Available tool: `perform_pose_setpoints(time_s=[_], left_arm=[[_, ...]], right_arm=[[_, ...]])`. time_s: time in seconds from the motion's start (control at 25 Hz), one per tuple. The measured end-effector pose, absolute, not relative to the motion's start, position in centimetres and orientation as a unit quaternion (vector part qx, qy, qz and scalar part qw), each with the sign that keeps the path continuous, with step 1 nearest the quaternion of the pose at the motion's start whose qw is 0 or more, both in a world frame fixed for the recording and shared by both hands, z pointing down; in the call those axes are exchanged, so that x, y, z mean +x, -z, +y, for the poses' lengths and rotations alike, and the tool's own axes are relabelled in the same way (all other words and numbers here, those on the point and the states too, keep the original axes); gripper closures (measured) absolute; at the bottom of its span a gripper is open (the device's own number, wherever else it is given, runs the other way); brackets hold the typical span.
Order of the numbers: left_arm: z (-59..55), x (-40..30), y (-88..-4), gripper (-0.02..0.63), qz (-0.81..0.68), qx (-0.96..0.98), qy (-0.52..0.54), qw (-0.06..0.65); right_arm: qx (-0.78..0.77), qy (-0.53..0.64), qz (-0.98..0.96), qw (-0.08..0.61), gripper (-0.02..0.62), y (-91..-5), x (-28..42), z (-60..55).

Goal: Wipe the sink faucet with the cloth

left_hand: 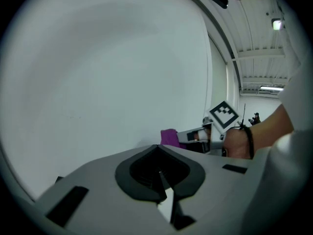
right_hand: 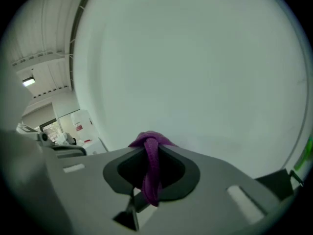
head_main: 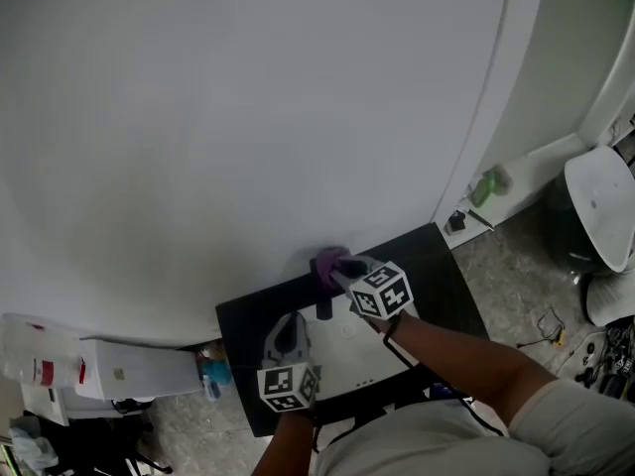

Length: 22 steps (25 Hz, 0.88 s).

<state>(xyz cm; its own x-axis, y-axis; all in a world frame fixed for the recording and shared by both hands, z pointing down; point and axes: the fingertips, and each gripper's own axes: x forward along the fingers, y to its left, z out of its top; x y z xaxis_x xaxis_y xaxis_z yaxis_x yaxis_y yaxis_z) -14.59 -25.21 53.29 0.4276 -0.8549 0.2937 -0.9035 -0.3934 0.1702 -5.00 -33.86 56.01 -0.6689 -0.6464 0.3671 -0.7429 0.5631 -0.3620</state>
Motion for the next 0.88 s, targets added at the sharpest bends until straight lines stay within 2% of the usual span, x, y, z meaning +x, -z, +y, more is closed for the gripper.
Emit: perform_pose_setpoints(time_s=[0.16, 0.36, 0.56, 0.88], left_arm=[[-25.5, -13.0, -49.8, 0.6, -0.525, 0.837, -0.054, 0.146], [-26.2, -11.2, -44.5, 0.6, -0.515, 0.849, -0.03, 0.117], [-27.0, -11.0, -41.2, 0.6, -0.518, 0.85, -0.011, 0.099], [-27.2, -11.1, -39.9, 0.6, -0.518, 0.851, -0.007, 0.086]], right_arm=[[0.392, -0.156, -0.904, 0.069, 0.541, -47.6, -4.8, -30.0], [0.399, -0.064, -0.913, 0.057, 0.541, -41.4, -5.2, -26.9], [0.407, -0.012, -0.912, 0.048, 0.543, -38.1, -5.9, -25.9], [0.42, -0.009, -0.907, 0.042, 0.544, -37.6, -6.2, -25.8]])
